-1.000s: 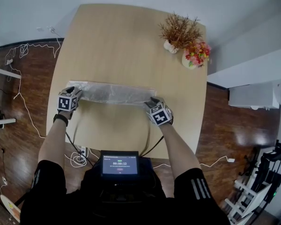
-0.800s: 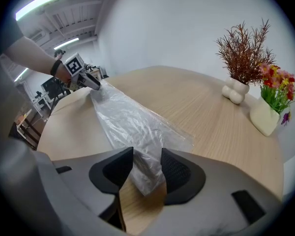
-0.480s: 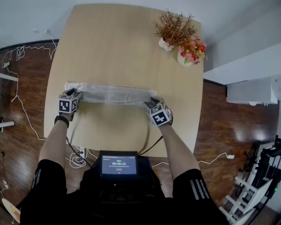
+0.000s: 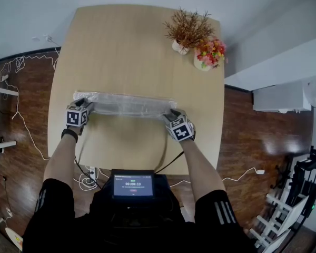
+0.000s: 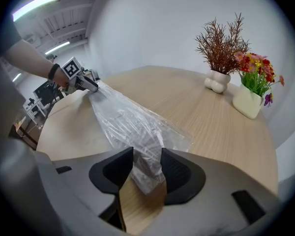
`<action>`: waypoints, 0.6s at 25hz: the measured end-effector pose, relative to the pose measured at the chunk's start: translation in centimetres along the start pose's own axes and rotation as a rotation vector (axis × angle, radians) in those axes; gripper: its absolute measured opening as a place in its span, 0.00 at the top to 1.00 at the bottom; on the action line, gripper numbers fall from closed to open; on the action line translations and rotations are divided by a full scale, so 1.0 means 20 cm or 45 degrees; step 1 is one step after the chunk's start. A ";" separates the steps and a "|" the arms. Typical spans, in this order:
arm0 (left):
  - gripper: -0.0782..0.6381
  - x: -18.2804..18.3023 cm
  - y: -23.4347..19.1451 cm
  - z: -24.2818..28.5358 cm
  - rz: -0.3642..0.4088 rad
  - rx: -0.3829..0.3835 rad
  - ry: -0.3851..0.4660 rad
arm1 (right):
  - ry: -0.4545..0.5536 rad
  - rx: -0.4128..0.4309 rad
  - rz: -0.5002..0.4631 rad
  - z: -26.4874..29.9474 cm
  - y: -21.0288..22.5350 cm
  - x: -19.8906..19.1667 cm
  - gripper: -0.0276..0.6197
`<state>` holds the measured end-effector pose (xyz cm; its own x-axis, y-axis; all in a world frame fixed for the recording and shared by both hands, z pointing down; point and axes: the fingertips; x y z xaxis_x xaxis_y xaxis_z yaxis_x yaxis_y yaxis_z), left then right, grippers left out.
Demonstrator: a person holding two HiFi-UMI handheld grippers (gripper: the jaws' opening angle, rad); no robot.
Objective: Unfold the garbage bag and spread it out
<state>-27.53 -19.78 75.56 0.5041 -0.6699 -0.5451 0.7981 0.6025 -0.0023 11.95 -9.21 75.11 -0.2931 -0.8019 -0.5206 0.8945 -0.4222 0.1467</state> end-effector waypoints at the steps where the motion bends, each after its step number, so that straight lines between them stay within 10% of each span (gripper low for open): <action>1: 0.57 0.01 0.00 0.00 0.001 0.006 0.000 | 0.001 0.002 -0.001 0.00 0.00 0.00 0.63; 6: 0.57 0.17 0.04 -0.09 0.033 0.028 0.114 | 0.006 0.006 0.000 0.00 0.00 -0.01 0.63; 15: 0.59 0.63 0.77 -0.01 0.520 -0.265 0.182 | 0.015 0.014 0.000 0.00 0.00 0.00 0.63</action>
<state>-8.84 -18.87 68.49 0.7008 -0.3028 -0.6459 0.4537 0.8879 0.0760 11.88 -9.12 75.13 -0.2887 -0.7968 -0.5307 0.8907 -0.4268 0.1563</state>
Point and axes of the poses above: the fingertips, and each gripper's own axes: z forward along the fingers, y to its right, x out of its top, and after that the axes turned 8 degrees about z, right-handed
